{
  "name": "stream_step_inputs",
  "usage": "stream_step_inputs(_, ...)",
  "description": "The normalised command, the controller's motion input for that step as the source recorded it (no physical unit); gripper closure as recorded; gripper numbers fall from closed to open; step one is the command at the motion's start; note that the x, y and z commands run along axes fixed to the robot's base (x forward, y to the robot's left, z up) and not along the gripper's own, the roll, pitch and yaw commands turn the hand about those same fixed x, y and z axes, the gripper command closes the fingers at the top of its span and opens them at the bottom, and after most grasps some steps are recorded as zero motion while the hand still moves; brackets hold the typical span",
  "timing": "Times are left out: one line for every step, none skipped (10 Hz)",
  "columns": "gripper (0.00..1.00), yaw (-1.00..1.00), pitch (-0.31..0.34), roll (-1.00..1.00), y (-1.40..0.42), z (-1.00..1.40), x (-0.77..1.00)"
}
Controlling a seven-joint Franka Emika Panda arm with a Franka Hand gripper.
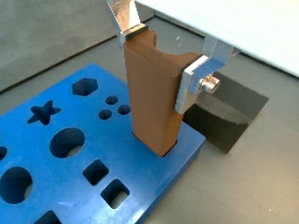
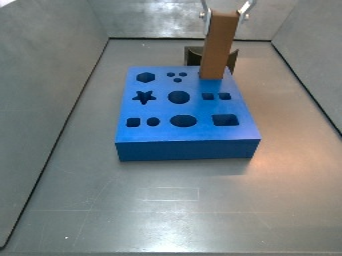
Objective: Insert the arch object.
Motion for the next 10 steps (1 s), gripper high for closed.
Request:
stream_step_inputs(1.00,0.00,-0.094,0.00,-0.03,-0.24,0.00)
stream_step_inputs(1.00,0.00,-0.083,0.00,-0.02,-0.23,0.00)
stream_step_inputs(1.00,0.00,-0.084,0.00,-0.01,-0.23,0.00)
stream_step_inputs(1.00,0.00,-0.104,0.00,-0.01,-0.27,-0.01)
stream_step_inputs(1.00,0.00,-0.107,0.00,-0.01,-0.29,0.00)
stream_step_inputs(1.00,0.00,-0.100,0.00,-0.01,-0.28,0.00)
stream_step_inputs(1.00,0.00,-0.096,0.00,0.00,-0.25,0.00)
stream_step_inputs(1.00,0.00,-0.043,0.00,0.00,-0.19,0.00)
stream_step_inputs(1.00,0.00,-0.027,-0.04,0.01,0.00,0.00)
stream_step_inputs(1.00,0.00,0.000,0.00,0.00,0.00,0.00)
